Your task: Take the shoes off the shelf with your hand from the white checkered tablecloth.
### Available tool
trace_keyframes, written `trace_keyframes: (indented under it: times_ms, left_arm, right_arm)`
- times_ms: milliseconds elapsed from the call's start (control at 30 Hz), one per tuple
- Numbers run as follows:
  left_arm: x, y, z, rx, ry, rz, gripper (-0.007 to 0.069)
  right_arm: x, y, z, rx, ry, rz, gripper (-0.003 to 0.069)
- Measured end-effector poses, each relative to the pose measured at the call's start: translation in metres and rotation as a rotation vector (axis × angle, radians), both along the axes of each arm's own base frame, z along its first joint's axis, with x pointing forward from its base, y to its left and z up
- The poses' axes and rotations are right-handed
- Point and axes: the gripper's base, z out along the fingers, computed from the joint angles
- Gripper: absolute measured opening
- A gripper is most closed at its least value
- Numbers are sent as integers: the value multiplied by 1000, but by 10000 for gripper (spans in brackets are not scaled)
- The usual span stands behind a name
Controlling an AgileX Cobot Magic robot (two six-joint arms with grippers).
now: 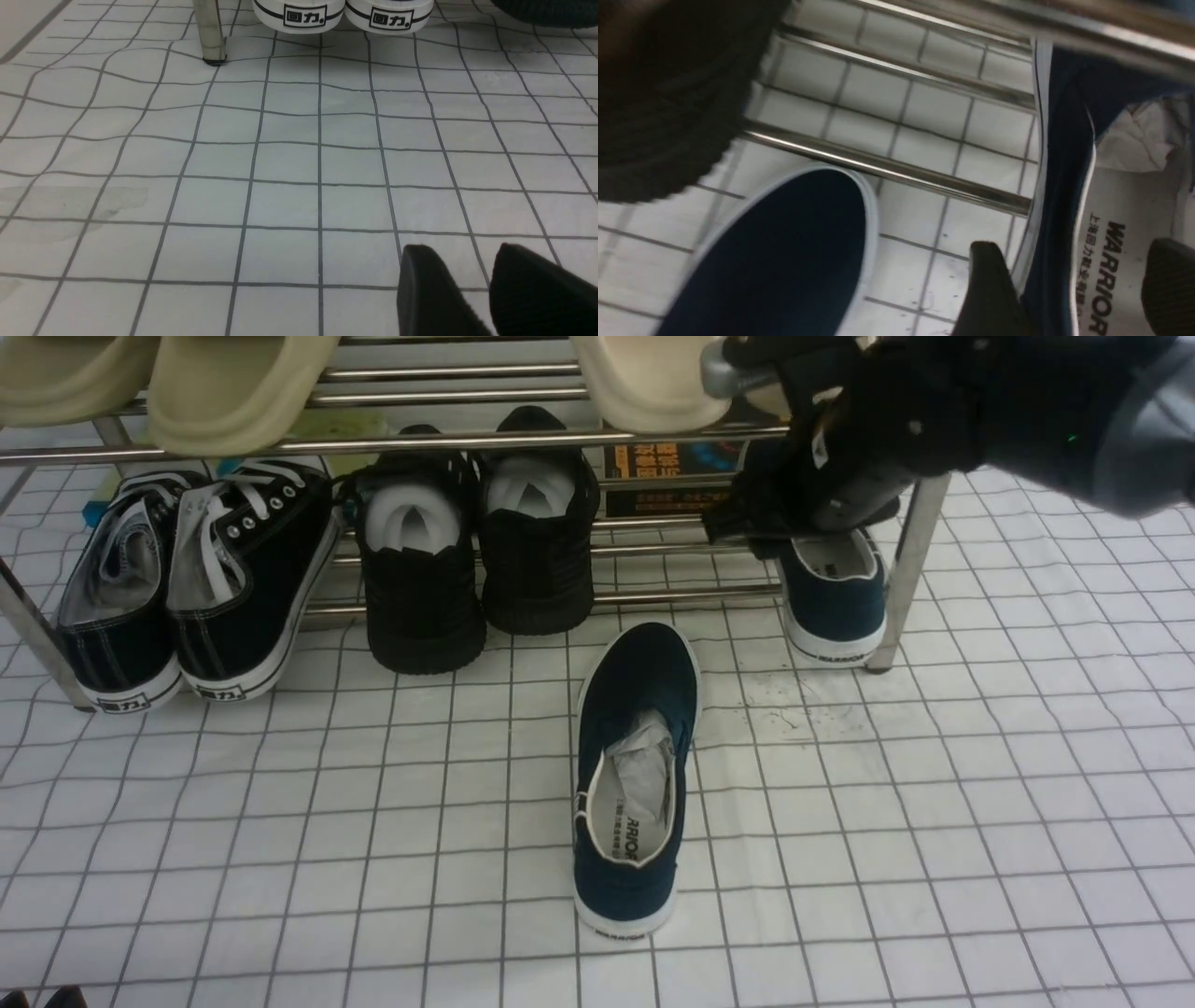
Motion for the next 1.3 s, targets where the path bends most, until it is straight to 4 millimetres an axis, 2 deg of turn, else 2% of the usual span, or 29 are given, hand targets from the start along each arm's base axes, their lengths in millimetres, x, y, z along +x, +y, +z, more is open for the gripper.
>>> trace_keyframes:
  times_ms: [100, 133, 233, 367, 400, 467, 500, 533, 633, 667, 700, 767, 800, 867, 967, 1000, 1067, 1100, 1200, 1300]
  left_arm:
    - [0, 0, 0, 0, 0, 0, 240]
    - [0, 0, 0, 0, 0, 0, 240]
    - [0, 0, 0, 0, 0, 0, 240]
    - [0, 0, 0, 0, 0, 0, 240]
    - [0, 0, 0, 0, 0, 0, 240]
    - [0, 0, 0, 0, 0, 0, 240]
    - [0, 0, 0, 0, 0, 0, 240]
    - [0, 0, 0, 0, 0, 0, 240]
    - [0, 0, 0, 0, 0, 0, 240]
    - [0, 0, 0, 0, 0, 0, 240]
    - [0, 0, 0, 0, 0, 0, 240]
    - [0, 0, 0, 0, 0, 0, 240]
    - [0, 0, 0, 0, 0, 0, 240]
    - [0, 0, 0, 0, 0, 0, 240]
    - [0, 0, 0, 0, 0, 0, 240]
    - [0, 0, 0, 0, 0, 0, 240]
    - [0, 0, 0, 0, 0, 0, 240]
    - [0, 0, 0, 0, 0, 0, 240]
    - [0, 0, 0, 0, 0, 0, 240]
    - [0, 0, 0, 0, 0, 0, 240]
  right_arm:
    - [8, 0, -19, -55, 20, 4, 433]
    - [8, 1, -21, -57, 22, 4, 433]
    - [14, 2, -36, -79, 39, 9, 387]
    - [18, 2, -47, -90, 50, 10, 229]
    - [18, 2, -47, -90, 51, 10, 218]
    - [15, 0, -44, -95, 71, -3, 56]
    - [13, 0, -41, -93, 85, -11, 35]
    - [12, 0, -41, -93, 89, -11, 26]
    - [-15, 1, -17, -107, 184, -28, 17]
    - [-31, 2, -2, -115, 222, -19, 17]
    - [-34, 2, 0, -113, 230, -17, 17]
    - [-67, 4, 27, -116, 290, 7, 17]
    - [-70, 5, 29, -116, 293, 12, 17]
    - [-97, 5, 40, -106, 331, 35, 17]
    - [-118, 7, 29, -94, 379, 33, 17]
    - [-119, 8, 28, -89, 381, 32, 17]
    - [-125, 12, 5, -75, 409, 14, 17]
    - [-125, 12, 5, -71, 404, 16, 17]
    - [-122, 17, -15, -36, 391, 12, 17]
    - [-116, 20, -21, -28, 363, 21, 17]
